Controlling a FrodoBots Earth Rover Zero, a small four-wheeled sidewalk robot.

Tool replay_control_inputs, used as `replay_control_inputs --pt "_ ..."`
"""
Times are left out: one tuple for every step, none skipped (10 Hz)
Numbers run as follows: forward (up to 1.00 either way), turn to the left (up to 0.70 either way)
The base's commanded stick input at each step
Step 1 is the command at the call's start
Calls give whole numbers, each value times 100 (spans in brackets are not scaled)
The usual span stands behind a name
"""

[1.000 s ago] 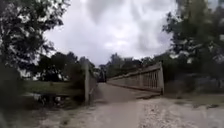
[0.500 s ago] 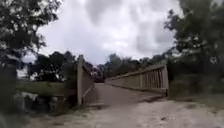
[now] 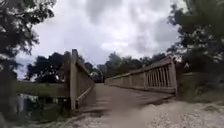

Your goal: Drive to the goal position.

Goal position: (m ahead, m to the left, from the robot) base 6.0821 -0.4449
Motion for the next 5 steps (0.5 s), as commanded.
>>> replay_control_inputs --pt "85 25" --pt "85 7" --pt "85 0" --pt "85 0" --pt "85 0"
